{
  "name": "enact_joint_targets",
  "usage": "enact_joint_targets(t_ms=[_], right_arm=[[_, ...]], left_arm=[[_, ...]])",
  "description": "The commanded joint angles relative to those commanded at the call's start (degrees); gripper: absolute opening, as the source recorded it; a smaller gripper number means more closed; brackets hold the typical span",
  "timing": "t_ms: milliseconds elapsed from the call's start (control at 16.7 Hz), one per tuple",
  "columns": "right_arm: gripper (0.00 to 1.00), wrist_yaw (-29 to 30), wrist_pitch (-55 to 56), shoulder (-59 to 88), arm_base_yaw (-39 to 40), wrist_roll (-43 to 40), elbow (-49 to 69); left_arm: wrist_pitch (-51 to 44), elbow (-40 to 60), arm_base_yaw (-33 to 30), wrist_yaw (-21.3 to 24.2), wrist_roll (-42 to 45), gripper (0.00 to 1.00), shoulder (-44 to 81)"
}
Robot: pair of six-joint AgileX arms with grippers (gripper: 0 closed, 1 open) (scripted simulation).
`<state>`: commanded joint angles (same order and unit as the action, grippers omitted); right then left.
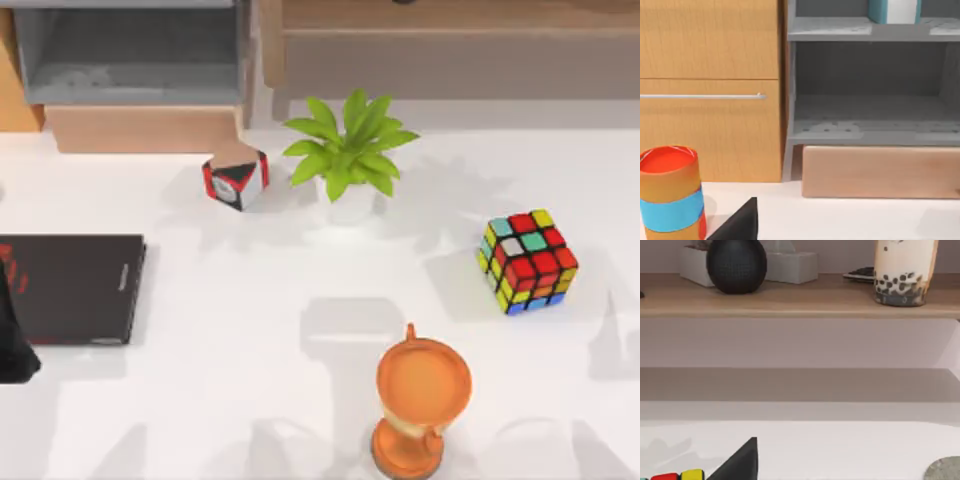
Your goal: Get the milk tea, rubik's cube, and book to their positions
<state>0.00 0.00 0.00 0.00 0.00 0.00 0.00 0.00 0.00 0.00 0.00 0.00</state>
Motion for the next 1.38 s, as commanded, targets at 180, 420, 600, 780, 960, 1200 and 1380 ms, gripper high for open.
enact_joint_targets(t_ms=[180,420,600,780,960,1200,1380], right_arm=[[1.00,-0.1,0.4,0.6,-0.1,0.0,0.5],[1.00,-1.4,5.7,8.9,-1.5,0.3,6.5],[1.00,-3.0,12.1,21.5,-3.3,0.4,13.9],[1.00,-4.8,19.3,38.9,-5.5,0.3,22.3],[1.00,-6.7,26.7,57.7,-7.8,0.0,30.9],[1.00,-9.0,36.0,79.7,-10.6,-0.3,41.6],[1.00,-10.5,42.0,92.0,-12.3,-0.2,48.5]], left_arm=[[0.0,0.0,0.0,0.0,0.0,1.00,0.0],[0.0,0.0,0.0,0.0,0.0,1.00,0.0],[0.0,0.0,0.0,0.0,0.0,1.00,0.0],[0.0,0.0,0.0,0.0,0.0,1.00,0.0],[0.0,0.0,0.0,0.0,0.0,1.00,0.0],[0.0,0.0,0.0,0.0,0.0,1.00,0.0],[0.0,0.0,0.0,0.0,0.0,1.00,0.0]])
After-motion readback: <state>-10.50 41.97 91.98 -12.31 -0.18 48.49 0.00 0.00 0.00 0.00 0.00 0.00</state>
